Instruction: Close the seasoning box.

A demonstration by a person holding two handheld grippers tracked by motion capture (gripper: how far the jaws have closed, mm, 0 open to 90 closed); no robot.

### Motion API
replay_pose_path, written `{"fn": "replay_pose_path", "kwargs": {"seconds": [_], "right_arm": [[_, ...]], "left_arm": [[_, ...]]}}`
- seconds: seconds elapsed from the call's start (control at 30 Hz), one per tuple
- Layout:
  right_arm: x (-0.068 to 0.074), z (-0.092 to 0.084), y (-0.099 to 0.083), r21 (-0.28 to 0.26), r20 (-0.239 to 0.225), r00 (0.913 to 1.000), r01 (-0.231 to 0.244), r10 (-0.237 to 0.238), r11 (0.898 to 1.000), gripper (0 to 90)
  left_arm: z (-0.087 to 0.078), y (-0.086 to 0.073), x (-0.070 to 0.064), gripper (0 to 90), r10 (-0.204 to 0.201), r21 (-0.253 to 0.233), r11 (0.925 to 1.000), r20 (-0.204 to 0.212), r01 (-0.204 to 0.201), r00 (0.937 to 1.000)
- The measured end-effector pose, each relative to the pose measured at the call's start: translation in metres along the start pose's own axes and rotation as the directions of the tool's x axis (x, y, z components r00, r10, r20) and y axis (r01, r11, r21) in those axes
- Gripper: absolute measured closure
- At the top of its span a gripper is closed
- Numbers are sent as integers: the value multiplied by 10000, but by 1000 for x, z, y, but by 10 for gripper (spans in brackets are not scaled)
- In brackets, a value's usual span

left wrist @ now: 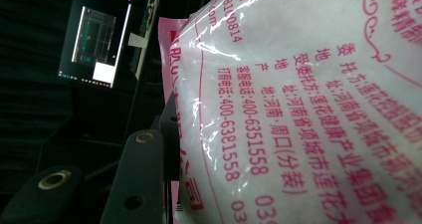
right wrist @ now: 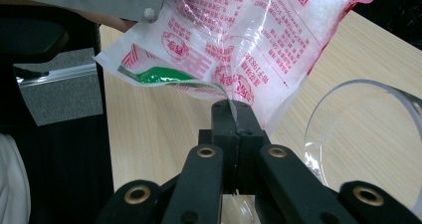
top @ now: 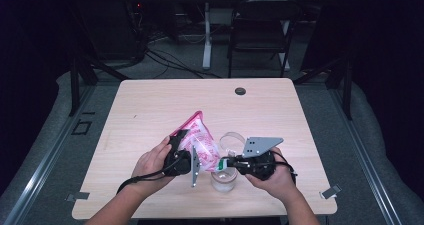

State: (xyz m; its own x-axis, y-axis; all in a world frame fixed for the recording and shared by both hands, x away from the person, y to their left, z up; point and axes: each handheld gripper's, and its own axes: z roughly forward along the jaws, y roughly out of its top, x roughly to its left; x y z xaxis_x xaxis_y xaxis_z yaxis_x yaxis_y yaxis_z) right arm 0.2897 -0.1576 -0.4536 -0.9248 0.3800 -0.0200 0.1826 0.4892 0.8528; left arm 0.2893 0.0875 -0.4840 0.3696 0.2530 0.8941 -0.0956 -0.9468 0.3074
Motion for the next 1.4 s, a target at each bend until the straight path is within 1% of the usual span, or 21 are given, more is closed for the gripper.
{"fn": "replay_pose_path", "kwargs": {"seconds": [0.2,0.53,0.7,1.4], "right_arm": [[0,1,-1,102,32,10000,34,-35,9999,900],[-1,0,-1,136,82,10000,20,-21,9999,900],[-1,0,-2,178,114,9999,29,-31,9998,900],[-3,3,-5,279,71,10000,-19,17,9996,900]], "left_arm": [[0,2,2,598,122,-15,9999,-67,-122,9999],[-1,5,2,603,165,-90,9998,-126,-166,9998],[-1,6,3,606,260,-113,9996,-191,-262,9995],[-3,8,3,614,461,-101,9989,-296,-464,9985]]}}
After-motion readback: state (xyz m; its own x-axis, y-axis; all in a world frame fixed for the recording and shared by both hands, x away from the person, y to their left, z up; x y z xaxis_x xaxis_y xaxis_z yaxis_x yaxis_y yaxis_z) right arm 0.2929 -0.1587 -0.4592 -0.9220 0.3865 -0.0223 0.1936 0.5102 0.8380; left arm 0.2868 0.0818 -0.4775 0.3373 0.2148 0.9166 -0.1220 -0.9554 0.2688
